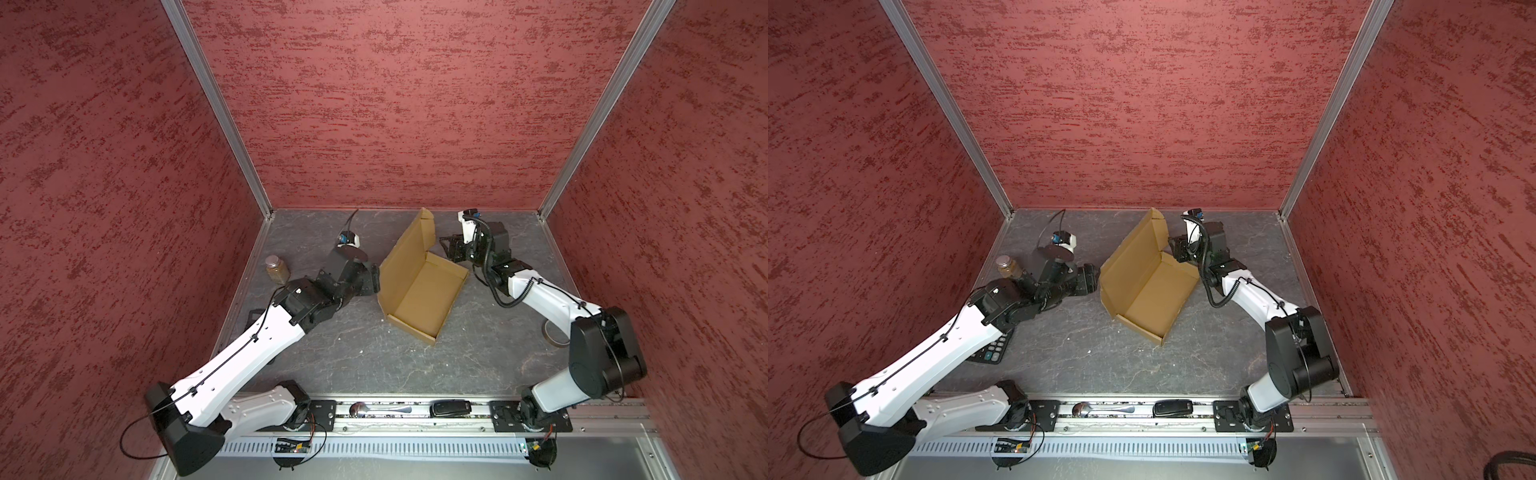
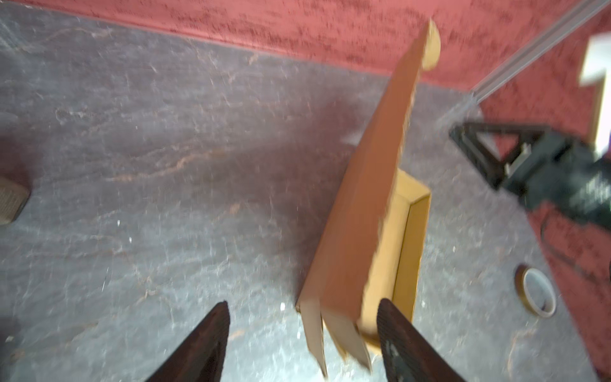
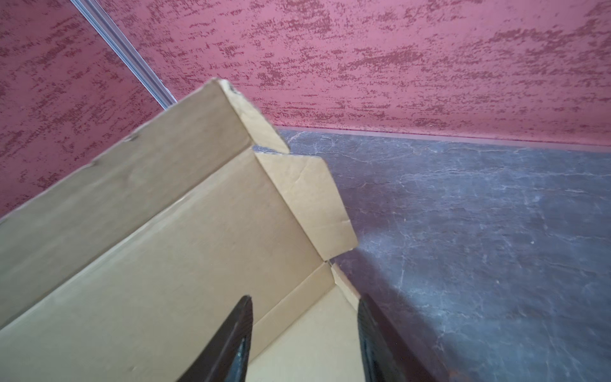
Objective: Fold the paper box
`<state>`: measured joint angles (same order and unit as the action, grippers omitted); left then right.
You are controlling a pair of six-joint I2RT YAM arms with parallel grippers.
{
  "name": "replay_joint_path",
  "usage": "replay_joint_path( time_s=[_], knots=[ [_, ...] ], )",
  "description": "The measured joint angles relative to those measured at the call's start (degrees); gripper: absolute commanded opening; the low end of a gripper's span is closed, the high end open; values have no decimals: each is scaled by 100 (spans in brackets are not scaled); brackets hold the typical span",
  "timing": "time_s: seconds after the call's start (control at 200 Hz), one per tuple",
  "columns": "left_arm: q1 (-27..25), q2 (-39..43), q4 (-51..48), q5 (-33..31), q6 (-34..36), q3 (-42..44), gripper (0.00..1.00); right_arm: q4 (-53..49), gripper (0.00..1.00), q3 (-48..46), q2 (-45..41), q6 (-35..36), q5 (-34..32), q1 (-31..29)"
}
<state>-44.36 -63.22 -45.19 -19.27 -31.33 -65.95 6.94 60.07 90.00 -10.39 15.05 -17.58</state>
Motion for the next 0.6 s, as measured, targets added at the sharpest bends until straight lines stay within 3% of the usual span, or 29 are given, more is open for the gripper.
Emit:
replay_joint_path(
  time_s=[0.125, 0.255, 0.601],
  knots=[
    [-745, 136, -330, -555, -328, 149, 72, -42, 53, 221, 236, 55, 133, 114],
    [-1193, 199, -448, -931, -651, 367, 72, -48, 54, 389, 374, 107, 251, 245],
    [-1484, -208, -59, -1091, -1051, 807, 63, -109, 55, 804, 796, 232, 940, 540]
  ],
)
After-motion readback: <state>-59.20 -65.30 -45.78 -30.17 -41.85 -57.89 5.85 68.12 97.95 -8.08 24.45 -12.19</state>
